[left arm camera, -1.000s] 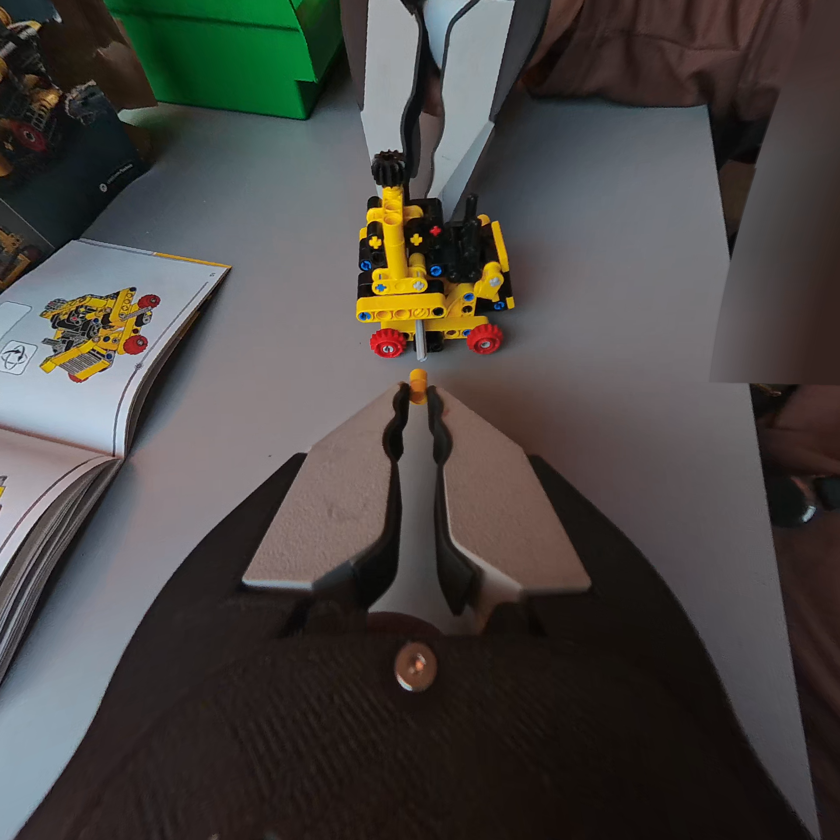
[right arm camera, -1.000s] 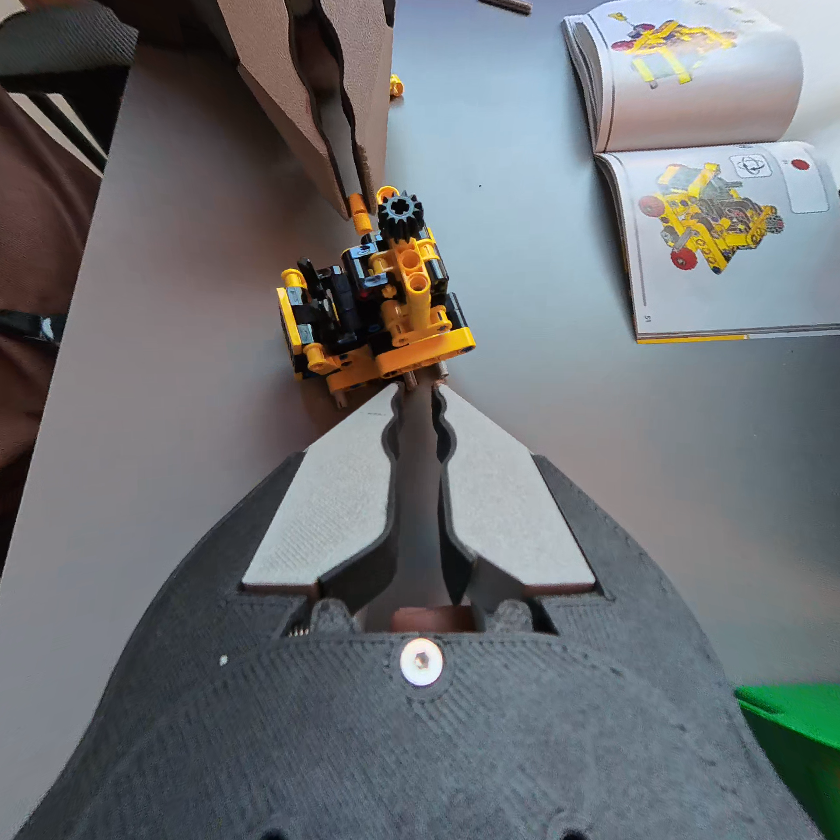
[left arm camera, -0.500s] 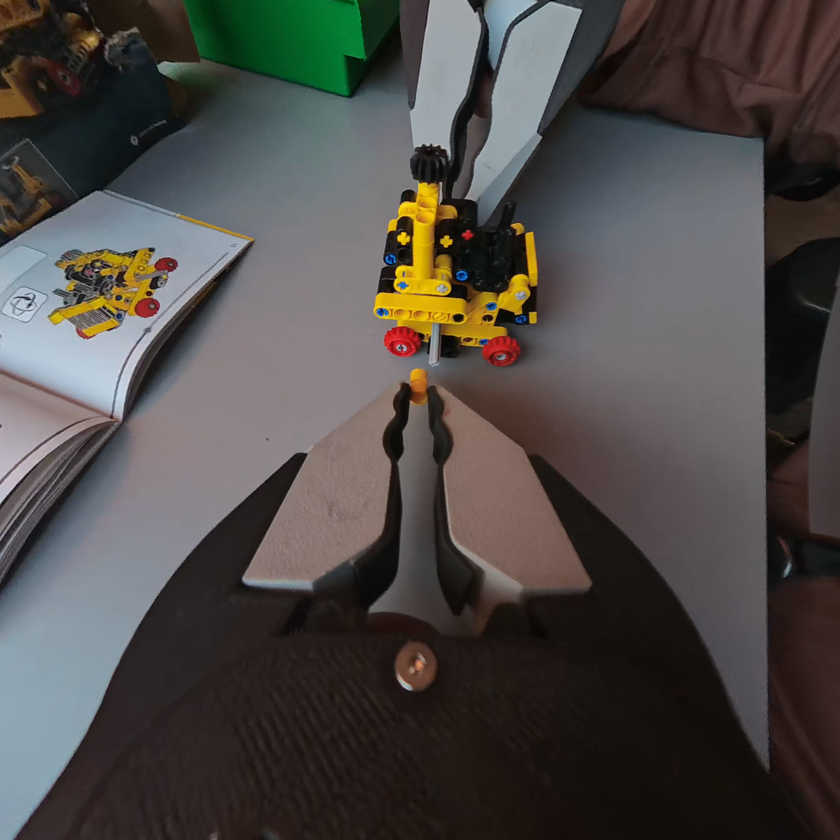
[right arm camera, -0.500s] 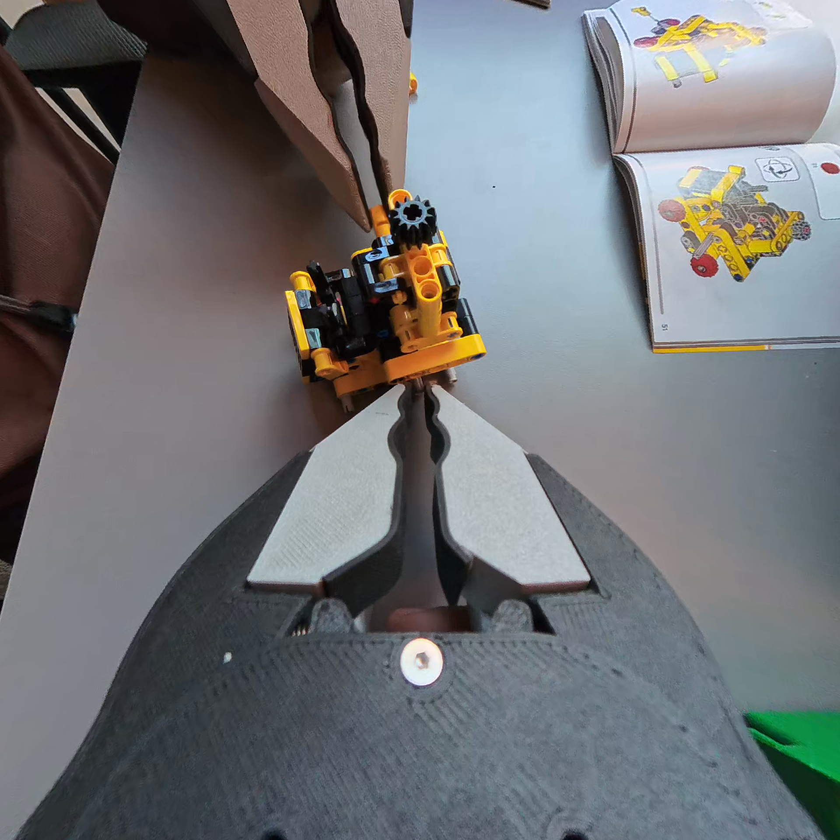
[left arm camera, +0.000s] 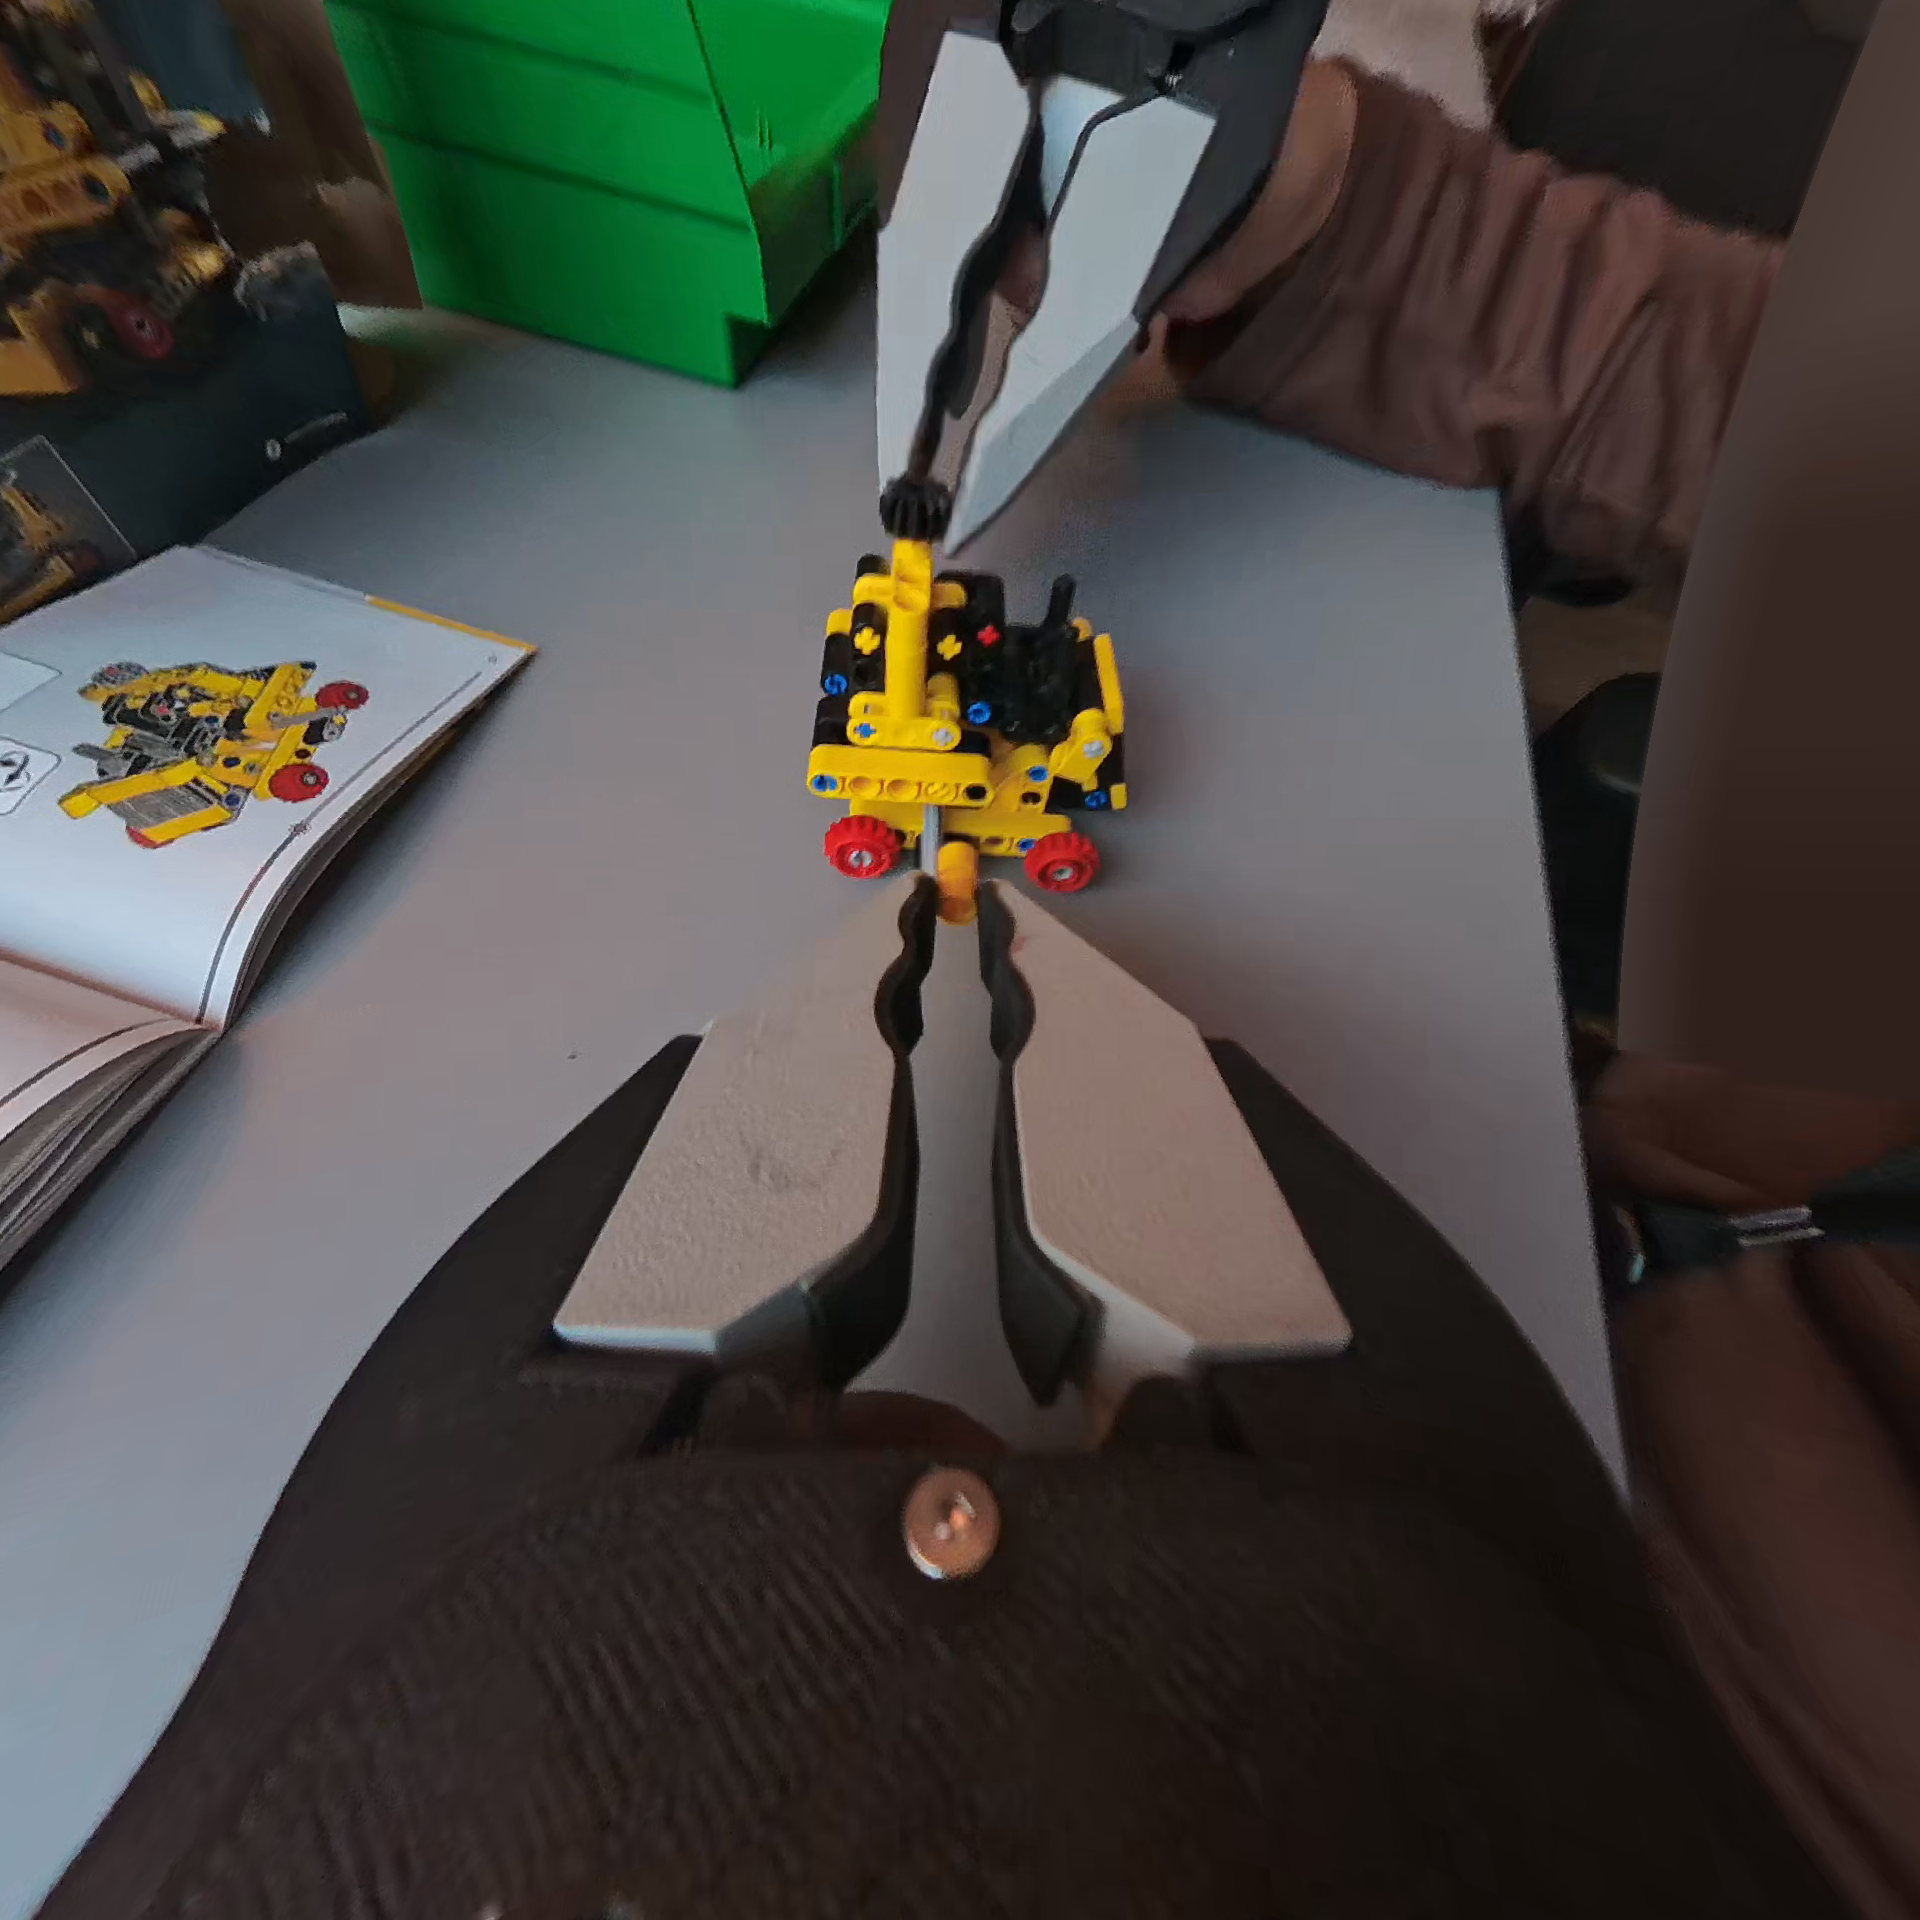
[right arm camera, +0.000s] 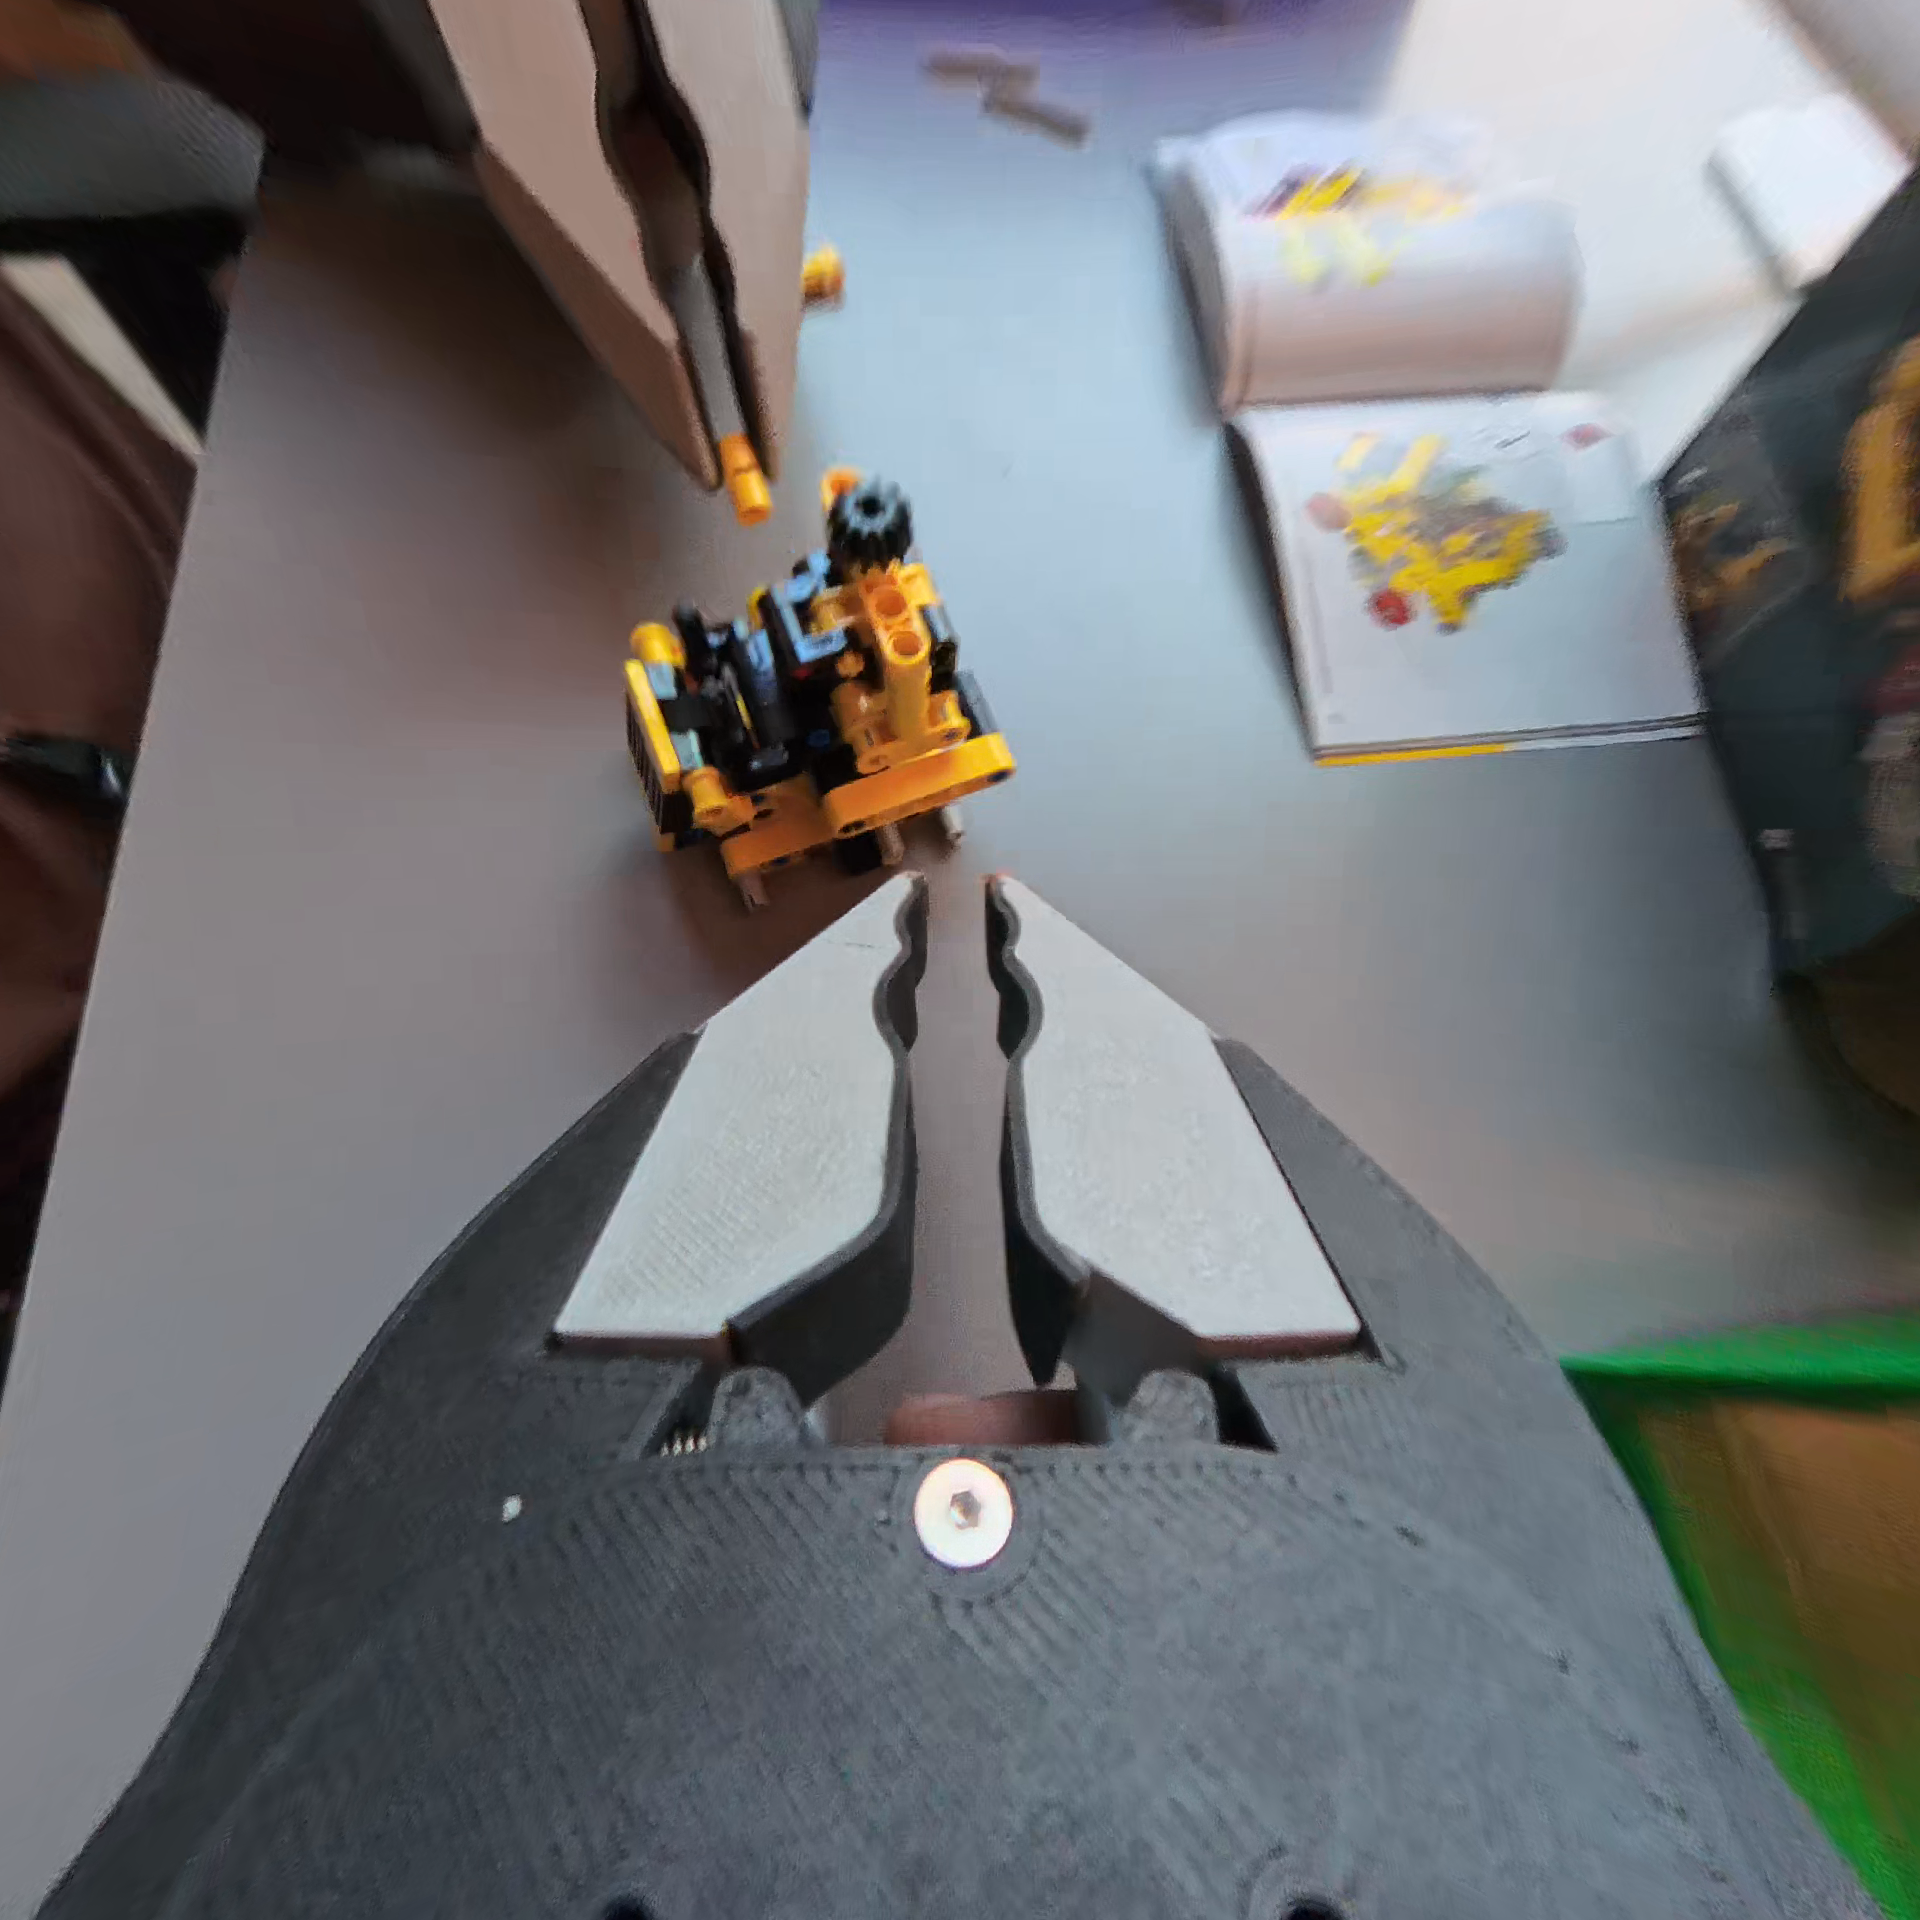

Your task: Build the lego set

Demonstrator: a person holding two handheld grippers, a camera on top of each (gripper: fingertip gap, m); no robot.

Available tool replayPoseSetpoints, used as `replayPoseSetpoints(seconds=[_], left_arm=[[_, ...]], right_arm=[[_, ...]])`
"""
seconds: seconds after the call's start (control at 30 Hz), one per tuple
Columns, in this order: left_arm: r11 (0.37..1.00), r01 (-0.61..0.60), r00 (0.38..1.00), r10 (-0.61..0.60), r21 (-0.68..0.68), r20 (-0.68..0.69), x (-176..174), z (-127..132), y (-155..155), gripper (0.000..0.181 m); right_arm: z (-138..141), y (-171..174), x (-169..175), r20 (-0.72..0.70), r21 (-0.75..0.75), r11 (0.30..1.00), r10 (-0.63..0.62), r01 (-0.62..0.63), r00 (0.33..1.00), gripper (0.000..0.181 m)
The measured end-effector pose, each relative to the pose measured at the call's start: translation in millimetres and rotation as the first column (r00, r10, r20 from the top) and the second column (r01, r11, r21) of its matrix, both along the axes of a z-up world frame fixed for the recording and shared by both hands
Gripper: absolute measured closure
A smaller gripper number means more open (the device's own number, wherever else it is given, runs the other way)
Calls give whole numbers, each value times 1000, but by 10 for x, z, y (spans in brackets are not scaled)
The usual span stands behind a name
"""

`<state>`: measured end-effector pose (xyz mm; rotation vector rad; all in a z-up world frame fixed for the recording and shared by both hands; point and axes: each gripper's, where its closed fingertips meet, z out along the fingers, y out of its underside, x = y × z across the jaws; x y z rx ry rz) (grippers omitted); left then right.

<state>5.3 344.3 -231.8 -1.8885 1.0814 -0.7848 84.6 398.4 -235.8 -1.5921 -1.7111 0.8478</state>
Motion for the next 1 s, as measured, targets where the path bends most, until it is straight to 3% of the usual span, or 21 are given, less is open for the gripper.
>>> replayPoseSetpoints(seconds=[0.07, 0.13, 0.2, 0.37, 0.47, 0.87, 1.0], left_arm=[[1000, 22, 994, -20, -13, 112, 34, 144, -75, 177], [999, 42, 977, -36, -23, 212, 70, 272, -153, 177], [999, 47, 967, -43, -10, 252, 88, 340, -203, 176], [995, 93, 956, -101, 42, 275, 153, 443, -368, 176], [994, 106, 950, -112, 37, 291, 180, 465, -431, 176], [993, 112, 939, -117, 34, 323, 192, 474, -470, 176], [991, 45, 972, -72, 122, 224, 64, 396, -295, 176]], right_arm=[[324, -22, 7, -124, 42, 998, -36, 42, 992, 173], [688, -313, -82, -268, 54, 998, 27, -13, 963, 176], [826, -668, -232, -309, 28, 995, 98, -94, 946, 176], [491, -922, -637, -168, 23, 995, 100, -98, 981, 173], [512, -977, -704, -194, 20, 992, 124, -122, 973, 173], [493, -1013, -679, -194, -2, 989, 144, -147, 970, 176], [558, -796, -449, -180, 33, 998, 58, -52, 982, 157]])
